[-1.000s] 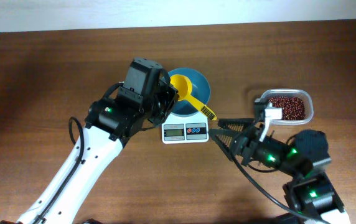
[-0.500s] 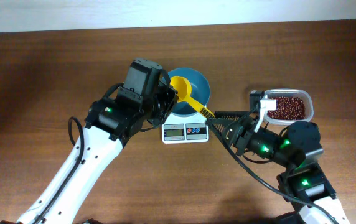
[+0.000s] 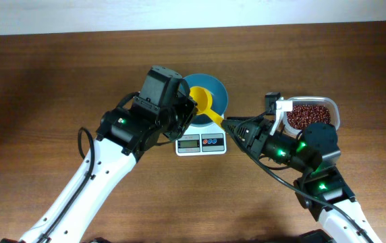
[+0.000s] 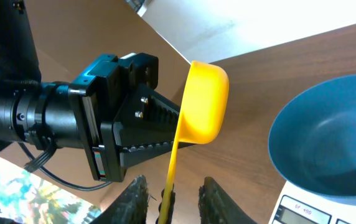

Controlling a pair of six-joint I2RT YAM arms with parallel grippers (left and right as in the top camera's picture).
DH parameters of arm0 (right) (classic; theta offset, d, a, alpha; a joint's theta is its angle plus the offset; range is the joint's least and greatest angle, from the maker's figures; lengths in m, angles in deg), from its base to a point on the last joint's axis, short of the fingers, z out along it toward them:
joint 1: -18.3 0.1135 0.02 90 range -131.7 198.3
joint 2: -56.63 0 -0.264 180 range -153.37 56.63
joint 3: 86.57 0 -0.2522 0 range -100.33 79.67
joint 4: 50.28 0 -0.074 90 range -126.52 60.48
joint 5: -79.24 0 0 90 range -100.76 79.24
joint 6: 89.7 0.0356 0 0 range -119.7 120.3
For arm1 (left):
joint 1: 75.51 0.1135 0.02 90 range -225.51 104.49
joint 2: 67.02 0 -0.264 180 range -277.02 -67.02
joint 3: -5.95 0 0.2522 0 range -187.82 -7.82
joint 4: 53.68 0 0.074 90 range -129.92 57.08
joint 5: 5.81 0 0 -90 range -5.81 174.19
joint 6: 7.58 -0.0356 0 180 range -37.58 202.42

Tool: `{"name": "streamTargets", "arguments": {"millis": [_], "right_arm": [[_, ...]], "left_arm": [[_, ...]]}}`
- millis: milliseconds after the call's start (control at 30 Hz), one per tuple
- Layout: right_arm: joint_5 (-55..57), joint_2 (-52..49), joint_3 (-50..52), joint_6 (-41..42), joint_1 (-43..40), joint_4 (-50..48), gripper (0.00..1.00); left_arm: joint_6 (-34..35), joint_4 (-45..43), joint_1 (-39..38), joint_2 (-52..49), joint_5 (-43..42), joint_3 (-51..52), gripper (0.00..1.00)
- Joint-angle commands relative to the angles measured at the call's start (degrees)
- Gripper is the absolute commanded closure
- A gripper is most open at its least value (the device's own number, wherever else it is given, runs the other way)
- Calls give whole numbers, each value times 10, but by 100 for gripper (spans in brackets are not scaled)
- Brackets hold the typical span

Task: Scoop item into bowl and weigh 50g on scale
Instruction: 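Move the right gripper to the scoop handle beside the left gripper, then close the right gripper on the scoop handle and release the left gripper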

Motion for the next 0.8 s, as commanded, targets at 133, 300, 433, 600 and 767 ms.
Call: {"name": "streamTargets", "arguments": {"millis": [133,300,433,600,767], "right_arm": [[-16,1,-3,23,3,-3,77],[-27,1,-3,37,3,-2,77],[-28,1,-3,41,3,-2,77],[-27,1,-3,61,3,-2,84],[-27,1,-3,69,3,-3,87]], "left_arm": [[8,-2,-1,-4,4,-11,100],[8,-2,-3,-5,5,-11,100],[8,-2,-3,-5,5,-11,100],[8,-2,-3,-5,4,-11,100],[8,-2,-10,-5,5,-11,100]]}}
